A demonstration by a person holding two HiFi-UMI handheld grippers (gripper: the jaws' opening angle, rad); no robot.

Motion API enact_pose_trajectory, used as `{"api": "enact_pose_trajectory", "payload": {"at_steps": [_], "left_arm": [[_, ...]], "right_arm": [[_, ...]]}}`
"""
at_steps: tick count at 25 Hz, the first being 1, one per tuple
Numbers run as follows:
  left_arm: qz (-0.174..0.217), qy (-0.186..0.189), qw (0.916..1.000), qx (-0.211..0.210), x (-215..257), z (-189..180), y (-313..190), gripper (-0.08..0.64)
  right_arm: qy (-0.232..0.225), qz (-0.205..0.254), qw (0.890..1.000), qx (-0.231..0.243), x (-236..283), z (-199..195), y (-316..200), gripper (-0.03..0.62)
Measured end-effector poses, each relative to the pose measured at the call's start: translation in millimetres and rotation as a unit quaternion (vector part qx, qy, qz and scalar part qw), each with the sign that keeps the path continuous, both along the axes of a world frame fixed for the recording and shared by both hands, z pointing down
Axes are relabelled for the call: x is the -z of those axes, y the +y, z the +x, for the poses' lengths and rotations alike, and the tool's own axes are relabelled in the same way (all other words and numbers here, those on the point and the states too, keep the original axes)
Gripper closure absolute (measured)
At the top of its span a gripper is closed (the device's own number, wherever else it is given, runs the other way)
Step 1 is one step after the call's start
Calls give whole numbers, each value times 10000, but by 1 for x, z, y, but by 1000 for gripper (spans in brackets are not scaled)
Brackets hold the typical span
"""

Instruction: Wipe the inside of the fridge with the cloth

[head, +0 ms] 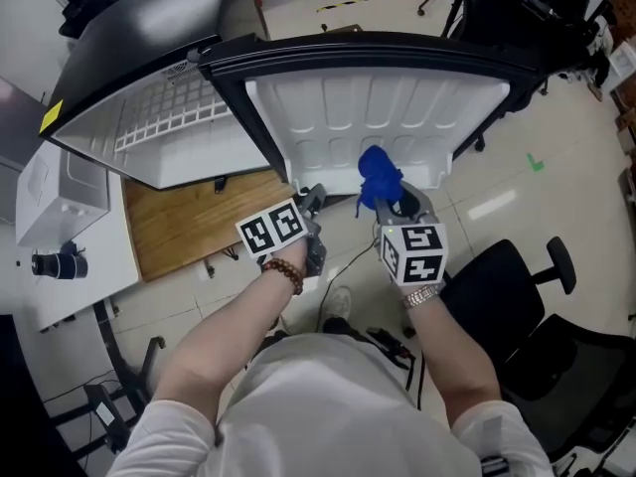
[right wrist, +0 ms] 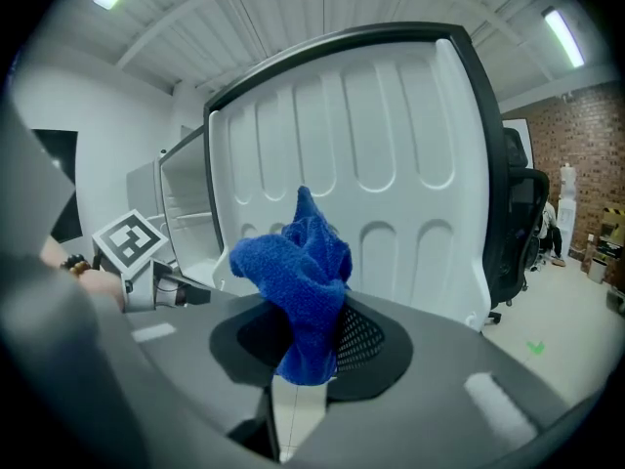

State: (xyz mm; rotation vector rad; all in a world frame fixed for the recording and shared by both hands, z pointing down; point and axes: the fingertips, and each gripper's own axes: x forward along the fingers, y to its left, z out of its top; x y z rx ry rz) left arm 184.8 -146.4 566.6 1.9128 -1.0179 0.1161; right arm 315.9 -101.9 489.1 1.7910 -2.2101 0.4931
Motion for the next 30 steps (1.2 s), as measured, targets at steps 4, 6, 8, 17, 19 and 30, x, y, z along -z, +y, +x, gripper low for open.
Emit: {"api": "enact_pose_trajectory", "payload": {"at_steps": [4,6,8,17,19,30], "left_arm": [[-157,28,9999,-6,-1,-5,4,399],[-243,151,9996,-48,-2,-7,4,400],[-273,248,9992,-152,1,-8,5,400],[705,-135,9930,-942,58,-72,26,421],[1053,-323,9880,-1082,76,-101,30,448],[3066,-1771,9212,-1614,161,-229,70,558]], "right_arm": [[2,34,10000,75,6,-16,-4,506],[22,52,10000,74,10,-22,-5,506],[62,83,9999,62,15,-28,-5,506],[52,267,9995,175,52,-107,10,505],[-32,327,9991,260,61,-136,12,505],[0,778,9942,737,105,-268,42,503]]}}
